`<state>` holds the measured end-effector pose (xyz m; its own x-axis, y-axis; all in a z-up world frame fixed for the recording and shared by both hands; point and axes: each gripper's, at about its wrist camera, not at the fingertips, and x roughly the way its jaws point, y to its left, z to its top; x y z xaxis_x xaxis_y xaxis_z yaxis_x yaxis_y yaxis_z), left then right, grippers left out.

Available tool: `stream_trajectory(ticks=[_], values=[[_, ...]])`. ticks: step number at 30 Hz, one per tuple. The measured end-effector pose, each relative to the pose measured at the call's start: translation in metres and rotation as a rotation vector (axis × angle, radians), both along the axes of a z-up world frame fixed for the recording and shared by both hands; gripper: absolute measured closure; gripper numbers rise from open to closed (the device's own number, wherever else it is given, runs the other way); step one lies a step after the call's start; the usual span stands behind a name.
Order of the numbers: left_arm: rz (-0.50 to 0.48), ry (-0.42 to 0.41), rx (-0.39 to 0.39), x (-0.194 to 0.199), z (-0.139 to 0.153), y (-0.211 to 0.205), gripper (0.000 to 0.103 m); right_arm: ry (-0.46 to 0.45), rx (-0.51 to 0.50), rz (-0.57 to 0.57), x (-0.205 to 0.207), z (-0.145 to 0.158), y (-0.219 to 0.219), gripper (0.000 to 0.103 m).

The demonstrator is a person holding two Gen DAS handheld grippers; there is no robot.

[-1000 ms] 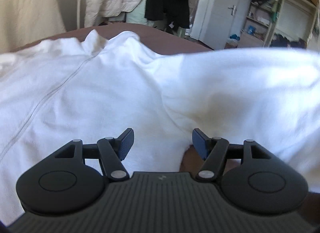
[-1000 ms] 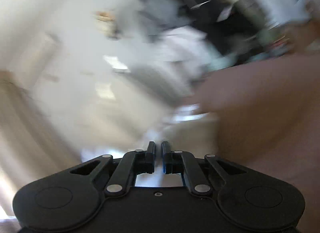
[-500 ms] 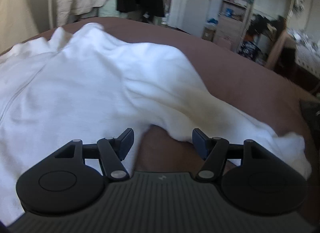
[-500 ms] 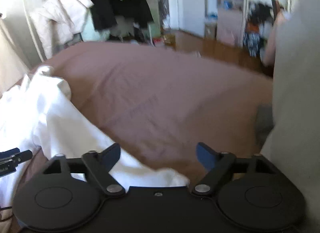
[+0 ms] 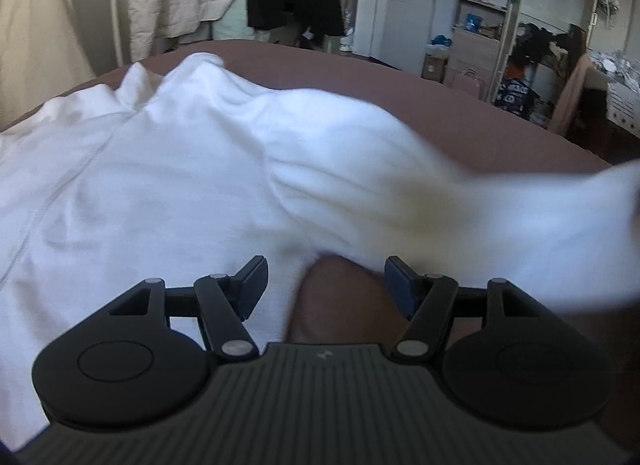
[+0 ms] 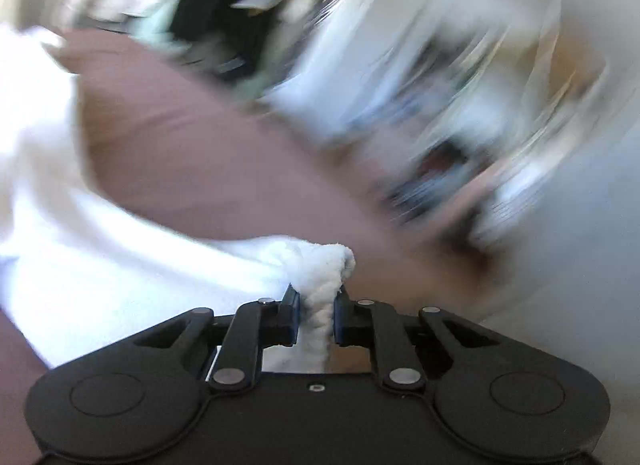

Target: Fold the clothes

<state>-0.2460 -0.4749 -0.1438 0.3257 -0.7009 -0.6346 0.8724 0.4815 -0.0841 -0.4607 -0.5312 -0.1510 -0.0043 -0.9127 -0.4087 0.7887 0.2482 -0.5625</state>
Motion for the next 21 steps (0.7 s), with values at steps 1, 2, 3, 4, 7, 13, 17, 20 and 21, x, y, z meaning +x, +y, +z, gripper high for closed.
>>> stream_trajectory(ticks=[1,2,3,4,7,13,17,20,21], values=[[0.007,0.005,0.000,0.002,0.001,0.002,0.039,0.033,-0.044,-0.040,-0.003,0.003,-0.003,0.086],[0.013,0.012,0.004,0.004,0.001,0.003,0.039,0.036,-0.015,-0.059,-0.007,-0.002,-0.010,0.086],[0.019,0.021,0.011,0.006,0.001,0.003,0.039,0.075,-0.008,-0.066,-0.005,-0.014,-0.013,0.082],[0.023,0.026,0.018,0.008,0.000,0.004,0.039,0.119,-0.004,-0.072,-0.002,-0.027,-0.015,0.077],[0.025,0.025,0.046,0.011,-0.002,0.006,0.039,0.130,0.110,-0.086,-0.006,-0.058,-0.026,0.063],[0.020,0.025,0.072,0.013,-0.007,0.005,0.039,0.029,0.203,-0.094,-0.016,-0.049,-0.023,0.051],[0.013,0.017,0.072,0.010,-0.006,0.003,0.039,-0.236,0.305,0.023,-0.024,-0.015,-0.015,0.045],[0.014,0.020,0.056,0.010,-0.003,0.003,0.038,-0.319,0.282,0.097,-0.024,-0.002,0.000,0.042],[0.014,0.022,0.052,0.009,-0.003,0.003,0.037,-0.319,0.253,0.128,-0.025,-0.001,0.004,0.038]])
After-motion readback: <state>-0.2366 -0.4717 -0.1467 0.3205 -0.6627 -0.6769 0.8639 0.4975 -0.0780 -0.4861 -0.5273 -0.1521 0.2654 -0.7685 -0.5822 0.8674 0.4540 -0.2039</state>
